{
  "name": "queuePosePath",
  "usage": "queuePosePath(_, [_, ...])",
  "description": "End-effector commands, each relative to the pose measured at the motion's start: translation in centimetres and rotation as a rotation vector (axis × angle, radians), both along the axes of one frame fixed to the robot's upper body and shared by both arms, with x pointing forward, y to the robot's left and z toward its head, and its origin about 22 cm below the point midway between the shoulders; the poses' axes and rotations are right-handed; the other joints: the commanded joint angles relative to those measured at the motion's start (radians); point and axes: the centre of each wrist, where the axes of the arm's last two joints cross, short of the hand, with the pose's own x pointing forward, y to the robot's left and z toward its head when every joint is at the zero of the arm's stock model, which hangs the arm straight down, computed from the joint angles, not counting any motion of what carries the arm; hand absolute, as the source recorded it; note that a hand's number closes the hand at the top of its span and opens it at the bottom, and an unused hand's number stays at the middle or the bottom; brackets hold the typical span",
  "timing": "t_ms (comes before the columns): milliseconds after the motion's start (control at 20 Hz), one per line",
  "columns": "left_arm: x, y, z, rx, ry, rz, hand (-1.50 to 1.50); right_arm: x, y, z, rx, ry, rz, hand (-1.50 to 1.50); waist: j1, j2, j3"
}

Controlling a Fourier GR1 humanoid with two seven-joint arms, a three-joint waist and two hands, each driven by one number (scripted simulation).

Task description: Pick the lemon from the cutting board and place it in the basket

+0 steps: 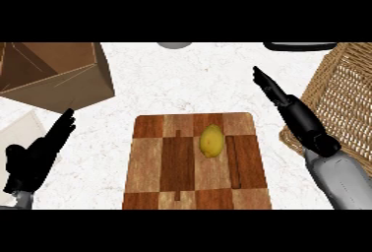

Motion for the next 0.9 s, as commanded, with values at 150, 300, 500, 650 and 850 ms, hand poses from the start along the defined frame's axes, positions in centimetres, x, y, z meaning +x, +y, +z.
queuePosePath(150, [2.5,-1.9,4.2,0.007,-0.229,-0.108,0.00,-1.2,-1.2,-1.7,0.148,0.078,-0.436,1.50,-0.004,-0.017,-0.005])
queuePosePath(300, [3.7,-4.7,4.1,-0.053,-0.272,-0.195,0.00,-2.0,3.0,-0.5,-0.047,-0.163,-0.308,1.50,0.001,-0.014,-0.008])
queuePosePath(500, [3.8,-6.0,4.0,-0.066,-0.293,-0.228,0.00,-4.5,14.5,-2.7,0.162,-0.102,-0.442,-1.50,0.034,-0.011,-0.007])
queuePosePath(650, [4.0,-4.9,4.0,-0.061,-0.298,-0.222,0.00,-3.9,15.5,-4.4,0.064,-0.124,-0.633,-1.50,0.039,-0.009,-0.009])
queuePosePath(850, [3.7,-5.3,3.7,-0.049,-0.282,-0.221,0.00,-1.2,15.2,-4.2,-0.124,-0.094,-0.785,-1.50,0.019,-0.024,-0.015])
